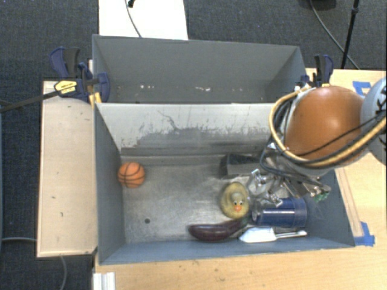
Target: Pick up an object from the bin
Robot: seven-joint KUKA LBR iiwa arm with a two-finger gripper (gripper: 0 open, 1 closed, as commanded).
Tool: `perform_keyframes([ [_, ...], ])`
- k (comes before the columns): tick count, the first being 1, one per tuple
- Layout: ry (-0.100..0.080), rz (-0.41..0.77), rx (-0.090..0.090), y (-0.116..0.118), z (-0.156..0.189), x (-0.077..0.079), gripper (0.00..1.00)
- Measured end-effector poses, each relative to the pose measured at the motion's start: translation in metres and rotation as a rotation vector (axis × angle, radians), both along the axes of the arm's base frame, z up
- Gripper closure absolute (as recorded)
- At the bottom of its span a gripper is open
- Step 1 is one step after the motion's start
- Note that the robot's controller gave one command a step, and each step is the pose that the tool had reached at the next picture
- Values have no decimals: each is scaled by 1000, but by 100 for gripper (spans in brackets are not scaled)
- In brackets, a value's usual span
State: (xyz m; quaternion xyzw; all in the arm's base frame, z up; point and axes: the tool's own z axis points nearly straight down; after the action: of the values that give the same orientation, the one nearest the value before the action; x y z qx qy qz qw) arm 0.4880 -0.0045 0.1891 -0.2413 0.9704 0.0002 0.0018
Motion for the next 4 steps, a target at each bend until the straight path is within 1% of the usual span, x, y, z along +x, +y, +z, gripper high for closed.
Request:
perform_keyframes([
  [1, 0, -1, 0, 0, 0, 0, 100],
  [2, -3, -18, 1, 10, 0, 8, 0],
  [3, -3, -19, 1, 10, 0, 8, 0],
  [4, -3, -49, 1, -11, -108, 28, 100],
])
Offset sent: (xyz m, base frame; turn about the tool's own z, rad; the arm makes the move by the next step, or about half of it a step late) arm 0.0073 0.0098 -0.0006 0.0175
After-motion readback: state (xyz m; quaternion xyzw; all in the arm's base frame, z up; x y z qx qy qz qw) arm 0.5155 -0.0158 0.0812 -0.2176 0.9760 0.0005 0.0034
